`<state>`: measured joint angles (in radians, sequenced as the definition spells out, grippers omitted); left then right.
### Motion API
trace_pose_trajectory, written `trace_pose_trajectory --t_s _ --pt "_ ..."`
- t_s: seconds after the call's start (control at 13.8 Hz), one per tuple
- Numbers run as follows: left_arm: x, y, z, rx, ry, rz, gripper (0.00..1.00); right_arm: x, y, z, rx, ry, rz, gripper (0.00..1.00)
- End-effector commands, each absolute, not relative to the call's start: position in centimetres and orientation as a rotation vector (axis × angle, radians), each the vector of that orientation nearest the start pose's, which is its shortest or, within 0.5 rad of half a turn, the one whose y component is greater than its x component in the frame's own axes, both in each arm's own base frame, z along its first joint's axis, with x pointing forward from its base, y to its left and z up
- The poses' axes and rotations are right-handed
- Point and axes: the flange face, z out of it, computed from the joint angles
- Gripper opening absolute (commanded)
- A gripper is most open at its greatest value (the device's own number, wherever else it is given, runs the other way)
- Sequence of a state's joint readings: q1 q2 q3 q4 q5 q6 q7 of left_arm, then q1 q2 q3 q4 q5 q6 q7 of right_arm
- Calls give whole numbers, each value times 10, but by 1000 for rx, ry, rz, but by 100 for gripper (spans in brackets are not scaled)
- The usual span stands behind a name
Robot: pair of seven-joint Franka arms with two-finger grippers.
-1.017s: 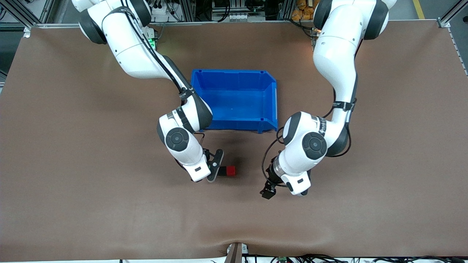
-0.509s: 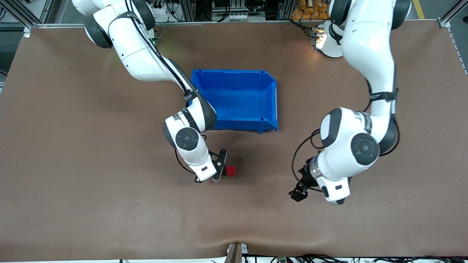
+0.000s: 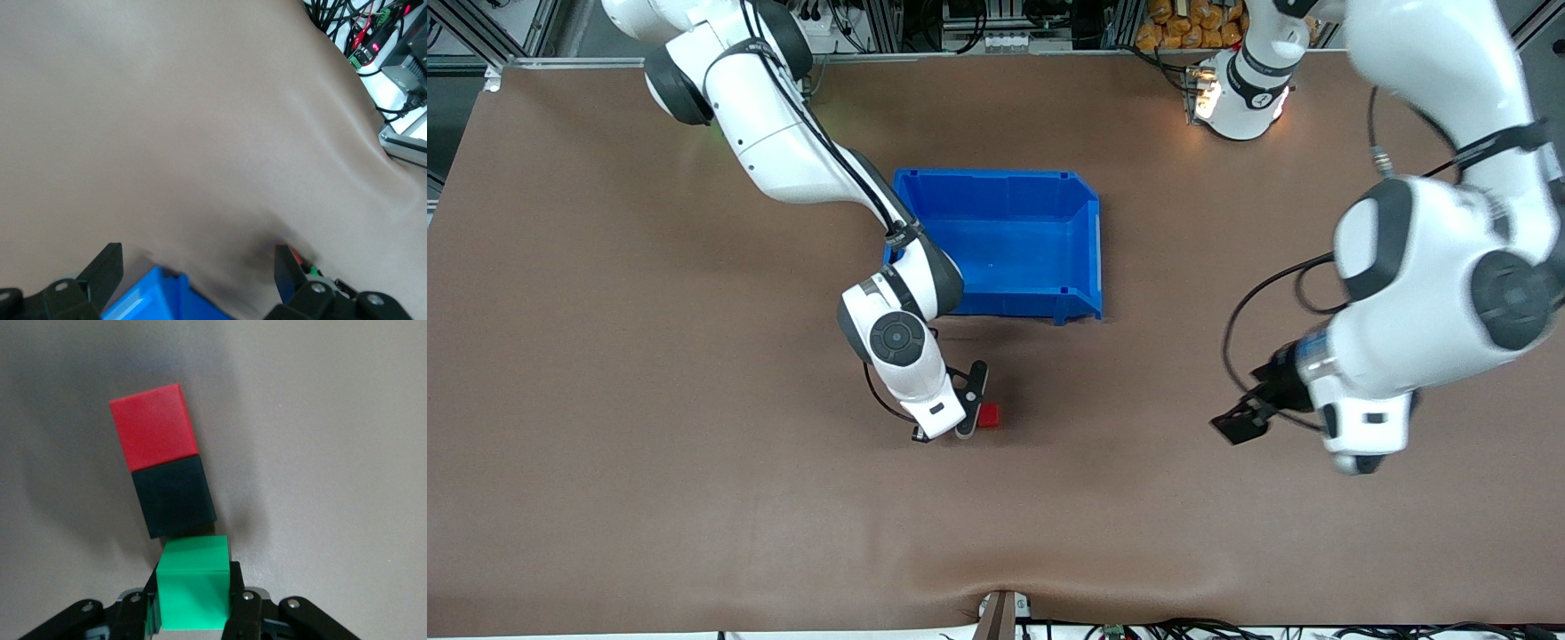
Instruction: Attach green and red cubes to black cube
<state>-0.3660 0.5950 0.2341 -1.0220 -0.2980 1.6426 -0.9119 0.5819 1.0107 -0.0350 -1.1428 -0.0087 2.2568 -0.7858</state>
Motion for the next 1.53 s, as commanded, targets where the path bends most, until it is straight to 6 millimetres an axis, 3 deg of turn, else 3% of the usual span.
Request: trace_pose_trajectory --t_s 0.0,0.15,0.36,0.44,0.51,0.65,0.8,0.87,1.09,1.24,1.45 --pt "684 -146 553 -3082 -1160 104 100 657 421 187 -2493 -2020 -160 0" --pt "668 -127 578 -3035 -995 53 100 650 426 180 -2482 -2031 -127 0" --pt "655 -101 614 -3021 -523 -82 100 648 426 173 -2484 -2020 -115 1" --pt "652 -86 621 -3033 -438 -79 100 648 426 173 -2508 -1989 -116 21" --pt "649 -68 624 -3042 -357 -48 100 647 430 173 -2516 -1975 -132 97" --pt "637 -56 643 -3064 -153 -43 100 646 431 175 -2515 -1976 -134 100" --pt "628 -33 650 -3084 -144 -12 100 648 429 175 -2518 -1973 -132 100" --pt "627 -19 640 -3097 -170 29 100 649 427 177 -2521 -1969 -129 100" --pt "606 -6 620 -3145 -196 97 100 657 420 200 -2534 -1923 -155 100" --pt "582 14 606 -3162 -221 23 100 659 409 211 -2562 -1867 -88 100" --pt "545 20 591 -3174 -204 -40 100 668 388 241 -2606 -1779 -38 100"
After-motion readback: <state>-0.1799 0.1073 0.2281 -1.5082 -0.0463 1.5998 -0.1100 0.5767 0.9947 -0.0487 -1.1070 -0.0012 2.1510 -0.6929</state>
